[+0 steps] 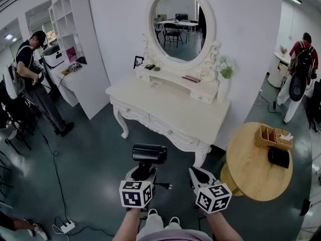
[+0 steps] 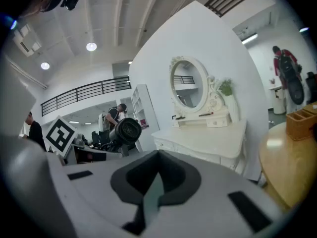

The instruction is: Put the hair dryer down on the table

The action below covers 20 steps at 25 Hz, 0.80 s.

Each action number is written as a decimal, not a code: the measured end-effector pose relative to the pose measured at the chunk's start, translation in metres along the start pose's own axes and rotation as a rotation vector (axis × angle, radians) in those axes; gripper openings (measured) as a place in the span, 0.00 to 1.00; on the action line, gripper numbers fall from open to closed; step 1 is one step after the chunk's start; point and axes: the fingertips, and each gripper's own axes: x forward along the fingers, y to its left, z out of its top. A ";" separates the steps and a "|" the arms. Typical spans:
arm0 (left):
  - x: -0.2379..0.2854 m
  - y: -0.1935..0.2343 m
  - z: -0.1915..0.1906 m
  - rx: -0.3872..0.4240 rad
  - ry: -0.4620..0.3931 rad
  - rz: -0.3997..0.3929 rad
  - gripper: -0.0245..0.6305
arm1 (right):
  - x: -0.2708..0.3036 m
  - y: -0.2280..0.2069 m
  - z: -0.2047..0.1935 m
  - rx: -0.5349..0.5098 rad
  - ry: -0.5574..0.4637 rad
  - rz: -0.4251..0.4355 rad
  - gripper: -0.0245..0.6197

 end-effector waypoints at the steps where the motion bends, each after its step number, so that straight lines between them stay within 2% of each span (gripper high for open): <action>1: -0.001 -0.002 0.000 -0.001 -0.001 0.000 0.36 | -0.002 0.000 0.000 0.000 0.000 0.002 0.04; 11: -0.003 -0.009 0.002 -0.010 -0.017 0.013 0.36 | -0.011 -0.004 0.005 0.019 -0.034 0.034 0.04; 20: 0.014 -0.001 0.012 -0.015 -0.016 0.010 0.36 | 0.003 -0.020 0.013 0.036 -0.038 0.017 0.04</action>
